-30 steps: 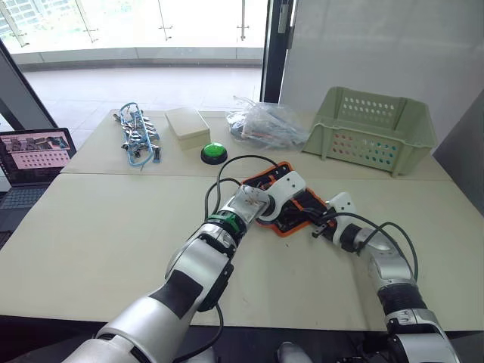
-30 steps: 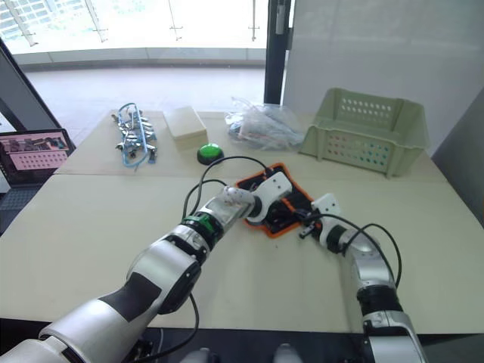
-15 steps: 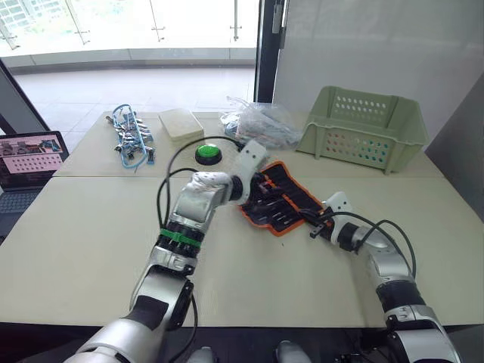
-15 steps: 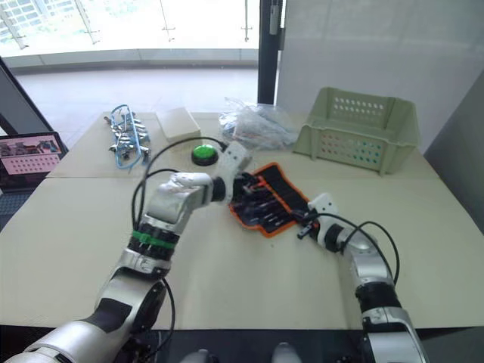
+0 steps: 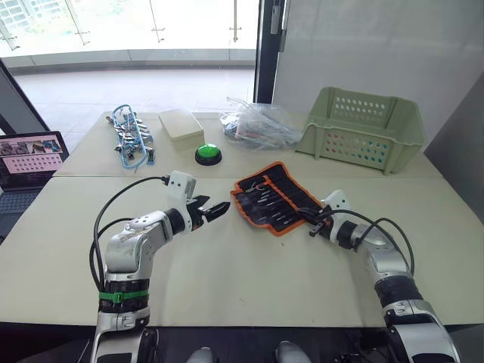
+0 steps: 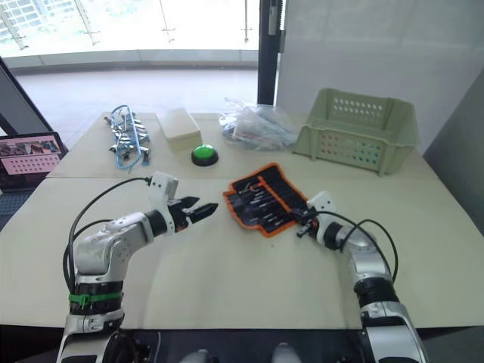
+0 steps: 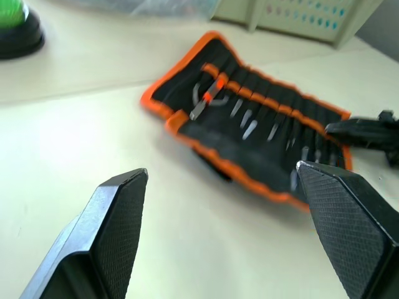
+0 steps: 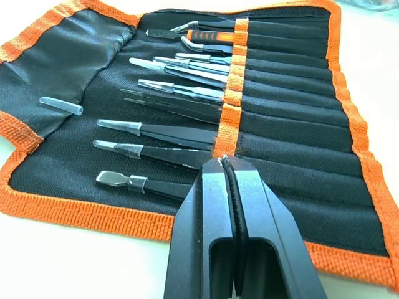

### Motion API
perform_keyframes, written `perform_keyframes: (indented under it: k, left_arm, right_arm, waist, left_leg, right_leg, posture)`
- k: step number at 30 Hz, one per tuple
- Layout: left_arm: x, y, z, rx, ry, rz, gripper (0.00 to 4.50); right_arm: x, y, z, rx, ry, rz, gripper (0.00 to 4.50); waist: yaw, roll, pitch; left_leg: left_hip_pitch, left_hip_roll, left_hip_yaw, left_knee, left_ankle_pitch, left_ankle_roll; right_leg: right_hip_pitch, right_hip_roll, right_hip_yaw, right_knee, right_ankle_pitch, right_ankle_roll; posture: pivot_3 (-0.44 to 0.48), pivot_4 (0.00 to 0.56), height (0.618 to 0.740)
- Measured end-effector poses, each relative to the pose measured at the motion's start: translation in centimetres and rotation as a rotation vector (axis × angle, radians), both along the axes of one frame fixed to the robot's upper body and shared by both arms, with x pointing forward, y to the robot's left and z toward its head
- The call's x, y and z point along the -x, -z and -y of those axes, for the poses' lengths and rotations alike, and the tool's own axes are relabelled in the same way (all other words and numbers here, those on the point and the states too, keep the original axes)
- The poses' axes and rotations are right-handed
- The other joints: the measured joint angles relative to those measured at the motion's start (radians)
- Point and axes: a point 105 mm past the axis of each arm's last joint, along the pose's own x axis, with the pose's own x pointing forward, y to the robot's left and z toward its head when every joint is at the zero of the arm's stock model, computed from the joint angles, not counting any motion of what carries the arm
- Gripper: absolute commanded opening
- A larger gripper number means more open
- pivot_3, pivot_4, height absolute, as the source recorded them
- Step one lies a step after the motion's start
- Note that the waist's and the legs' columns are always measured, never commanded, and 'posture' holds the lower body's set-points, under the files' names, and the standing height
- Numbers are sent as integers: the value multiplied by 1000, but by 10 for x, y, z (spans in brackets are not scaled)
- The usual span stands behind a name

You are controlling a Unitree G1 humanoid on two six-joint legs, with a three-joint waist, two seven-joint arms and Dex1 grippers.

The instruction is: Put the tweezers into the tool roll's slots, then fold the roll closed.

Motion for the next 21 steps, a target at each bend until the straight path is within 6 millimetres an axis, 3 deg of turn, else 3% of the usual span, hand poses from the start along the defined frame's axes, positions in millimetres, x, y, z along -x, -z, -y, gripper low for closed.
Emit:
perform_keyframes:
  k: [7,12,13,15,21]
  left_arm:
    - [24,-5,-5,-12,95,98,4055]
    - [41,2,-44,-92,66,140,4282]
    - [47,4,-50,-112,65,148,4500]
    - [57,8,-55,-137,80,144,4500]
    - [77,10,-62,-181,127,158,4500]
  right_arm:
    - [12,-6,-10,29,-75,37,0]
    - [27,-27,-9,122,-147,128,0]
    - [30,-33,-9,152,-160,152,538]
    - [37,-40,-12,172,-189,180,1179]
    - [65,-40,-42,211,-297,210,3221]
  waist:
    - [8,0,0]
    - [10,1,1]
    - [11,1,1]
    - [14,1,1]
    - [20,1,1]
  left_leg:
    - [-1,0,0,-3,0,0]
    - [-3,0,1,-4,0,0]
    - [-3,0,1,-4,0,0]
    - [-3,0,1,-5,0,0]
    - [-3,0,1,-6,0,0]
  right_leg:
    - [-3,0,1,0,0,0]
    - [-5,0,1,-1,0,0]
    - [-5,0,1,-1,0,0]
    - [-5,0,1,-2,0,0]
    - [-5,-1,1,-2,0,0]
  posture:
    - [0,150,740]
    - [0,150,740]
    - [0,150,740]
    - [0,150,740]
    - [0,150,740]
